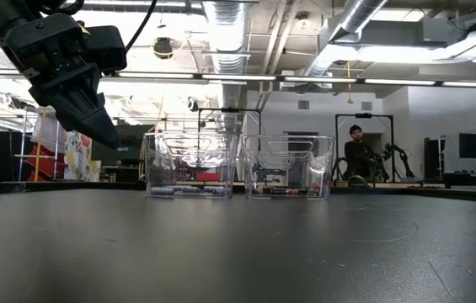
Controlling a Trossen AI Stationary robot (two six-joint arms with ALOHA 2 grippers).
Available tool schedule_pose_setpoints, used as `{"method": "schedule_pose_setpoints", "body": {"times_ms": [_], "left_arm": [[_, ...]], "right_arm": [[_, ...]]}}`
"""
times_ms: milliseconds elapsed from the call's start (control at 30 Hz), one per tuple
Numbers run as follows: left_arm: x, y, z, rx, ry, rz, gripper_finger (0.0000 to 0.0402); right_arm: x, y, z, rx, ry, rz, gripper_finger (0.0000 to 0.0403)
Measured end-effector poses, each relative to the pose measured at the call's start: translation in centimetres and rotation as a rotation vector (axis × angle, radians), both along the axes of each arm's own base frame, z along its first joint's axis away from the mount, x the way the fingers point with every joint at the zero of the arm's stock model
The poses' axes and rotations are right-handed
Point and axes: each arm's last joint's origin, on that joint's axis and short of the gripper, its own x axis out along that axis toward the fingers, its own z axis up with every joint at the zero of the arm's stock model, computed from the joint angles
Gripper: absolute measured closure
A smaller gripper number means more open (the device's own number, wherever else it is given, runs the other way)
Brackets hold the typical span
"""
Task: Sort batteries
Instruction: Put the black battery into the right transparent bin
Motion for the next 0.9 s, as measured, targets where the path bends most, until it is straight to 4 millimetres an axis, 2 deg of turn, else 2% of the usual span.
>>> {"method": "schedule_pose_setpoints", "body": {"times_ms": [200, 467, 733, 900], "left_arm": [[0.0, 0.0, 0.0, 0.000, 0.000, 0.000, 0.0301], [0.0, 0.0, 0.0, -0.001, 0.000, 0.000, 0.0301], [0.0, 0.0, 0.0, 0.000, 0.001, 0.000, 0.0301], [-0.1, 0.0, -0.1, -0.009, 0.012, -0.010, 0.0301]], "right_arm": [[1.0, -1.1, 0.0, -0.068, -0.036, -0.058, 0.0357], [3.0, -3.6, -0.1, -0.185, -0.096, -0.110, 0.0357], [4.8, -5.8, -0.1, -0.205, -0.107, -0.056, 0.0357], [5.5, -6.8, -0.2, -0.213, -0.112, -0.033, 0.0341]]}}
